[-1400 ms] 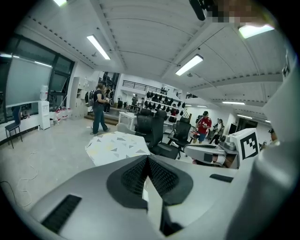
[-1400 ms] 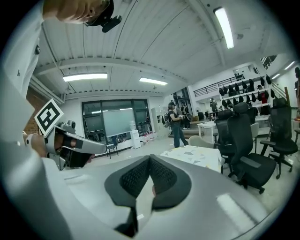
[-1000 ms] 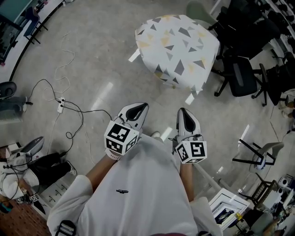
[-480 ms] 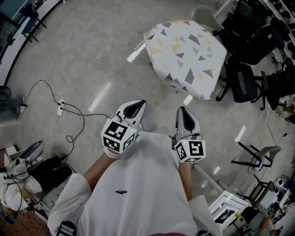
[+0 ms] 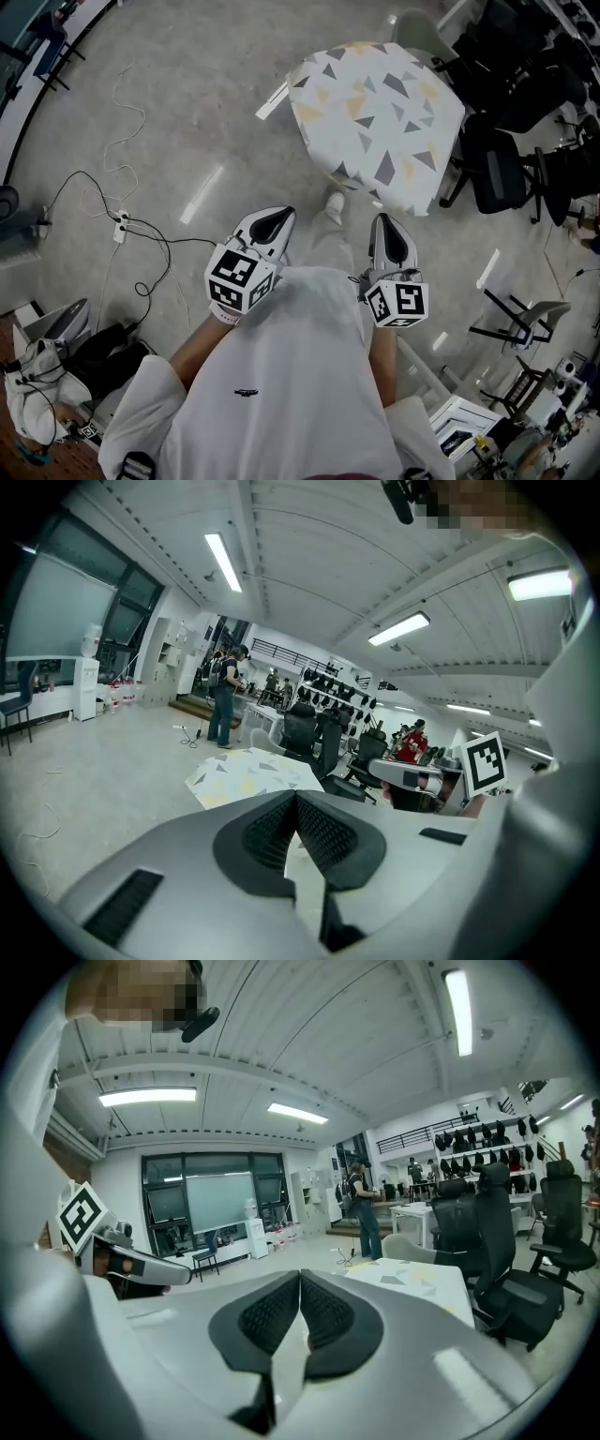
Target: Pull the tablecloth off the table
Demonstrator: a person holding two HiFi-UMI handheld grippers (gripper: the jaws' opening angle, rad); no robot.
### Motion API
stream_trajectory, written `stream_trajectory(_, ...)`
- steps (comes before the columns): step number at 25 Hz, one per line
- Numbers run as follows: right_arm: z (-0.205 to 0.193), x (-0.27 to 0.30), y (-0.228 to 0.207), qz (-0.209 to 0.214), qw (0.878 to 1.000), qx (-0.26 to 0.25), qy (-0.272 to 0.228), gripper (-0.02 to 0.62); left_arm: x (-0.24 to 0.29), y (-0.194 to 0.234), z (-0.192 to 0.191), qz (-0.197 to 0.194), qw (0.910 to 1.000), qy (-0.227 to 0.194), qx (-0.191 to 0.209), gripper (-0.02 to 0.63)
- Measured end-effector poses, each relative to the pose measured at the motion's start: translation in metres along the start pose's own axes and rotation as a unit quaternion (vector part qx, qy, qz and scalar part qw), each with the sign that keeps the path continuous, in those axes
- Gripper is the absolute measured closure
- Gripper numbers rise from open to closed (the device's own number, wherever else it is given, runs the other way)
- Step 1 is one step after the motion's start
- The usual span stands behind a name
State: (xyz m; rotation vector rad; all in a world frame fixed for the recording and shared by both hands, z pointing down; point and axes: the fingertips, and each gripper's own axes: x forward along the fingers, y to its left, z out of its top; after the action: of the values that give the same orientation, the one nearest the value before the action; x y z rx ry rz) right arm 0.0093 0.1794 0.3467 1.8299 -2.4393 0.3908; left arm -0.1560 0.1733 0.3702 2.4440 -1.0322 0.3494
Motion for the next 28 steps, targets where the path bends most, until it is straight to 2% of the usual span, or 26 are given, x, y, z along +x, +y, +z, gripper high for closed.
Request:
stream_trajectory(4, 0.009, 0.045, -0.044, 0.007, 1.000, -0.004, 0.007, 0.580, 0.043, 0.017, 0.024, 0.016, 0.9999, 0.002, -0.006, 0.600)
stream_trajectory(8, 0.036, 0.095, -0.086, 0.025, 1.000, -0.006, 0.008, 0.580, 0.095, 0.026, 0.056, 0.031, 0.9994, 0.013, -0.008, 0.600)
stream_trajectory(19, 0.087, 0.205, -0.205, 0.076, 0.997, -0.010, 0.015, 0.580, 0.233, 0.036, 0.135, 0.068, 0.9969, 0.039, -0.005, 0.600)
stream_trajectory(22, 0.090, 0.221, -0.222, 0.083, 0.996, -0.016, 0.017, 0.580, 0.255, 0.040, 0.145, 0.074, 0.9965, 0.038, -0.002, 0.600)
stream_trajectory(28, 0.083, 0.239, -0.222, 0.093, 0.995, -0.014, 0.041, 0.580, 0.272, 0.053, 0.147, 0.082, 0.9954, 0.045, -0.022, 0.600)
